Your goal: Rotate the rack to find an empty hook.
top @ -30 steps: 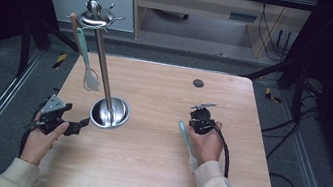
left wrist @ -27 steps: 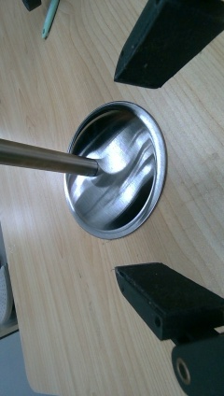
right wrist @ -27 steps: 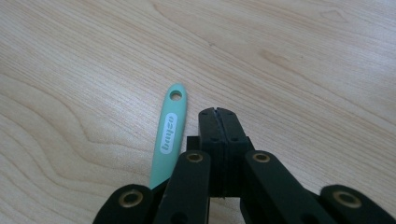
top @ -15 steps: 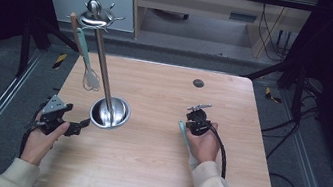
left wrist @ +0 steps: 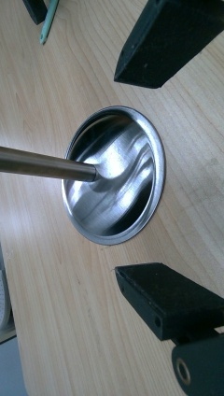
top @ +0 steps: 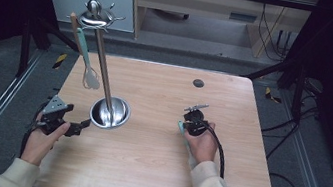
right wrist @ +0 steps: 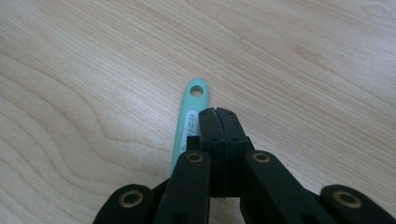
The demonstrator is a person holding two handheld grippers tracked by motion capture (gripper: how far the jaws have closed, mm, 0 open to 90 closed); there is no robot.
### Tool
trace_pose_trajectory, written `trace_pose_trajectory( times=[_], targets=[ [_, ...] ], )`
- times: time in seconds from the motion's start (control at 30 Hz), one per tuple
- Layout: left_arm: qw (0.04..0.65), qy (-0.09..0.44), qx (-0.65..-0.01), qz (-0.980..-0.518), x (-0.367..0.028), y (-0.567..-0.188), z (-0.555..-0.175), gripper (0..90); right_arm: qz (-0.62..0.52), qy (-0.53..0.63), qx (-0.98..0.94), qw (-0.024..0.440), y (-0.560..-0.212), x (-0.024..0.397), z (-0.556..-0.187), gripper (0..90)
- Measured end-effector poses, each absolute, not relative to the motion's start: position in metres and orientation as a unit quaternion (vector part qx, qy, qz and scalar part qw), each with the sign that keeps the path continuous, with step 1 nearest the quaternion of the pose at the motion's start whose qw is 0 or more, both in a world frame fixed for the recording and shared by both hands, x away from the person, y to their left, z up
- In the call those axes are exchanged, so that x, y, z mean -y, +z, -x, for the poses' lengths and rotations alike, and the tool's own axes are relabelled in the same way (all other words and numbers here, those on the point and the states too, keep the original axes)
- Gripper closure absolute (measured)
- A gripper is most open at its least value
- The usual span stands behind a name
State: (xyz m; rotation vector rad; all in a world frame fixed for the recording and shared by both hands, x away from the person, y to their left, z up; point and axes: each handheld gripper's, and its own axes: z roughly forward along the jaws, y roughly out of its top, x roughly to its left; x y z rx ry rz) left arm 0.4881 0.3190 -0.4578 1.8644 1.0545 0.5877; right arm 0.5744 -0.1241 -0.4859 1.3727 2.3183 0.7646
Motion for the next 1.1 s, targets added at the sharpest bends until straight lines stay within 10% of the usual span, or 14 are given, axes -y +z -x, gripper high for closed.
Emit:
trace_pose_trajectory(
  times=[1.1],
  targets=[
    [0.437, 0.234, -0.424, -0.758, -0.317, -0.460, -0.488, 6.3, -0.395, 0.244, -0.874, 0.142, -0.455, 0.094, -0.534, 84.6]
  ],
)
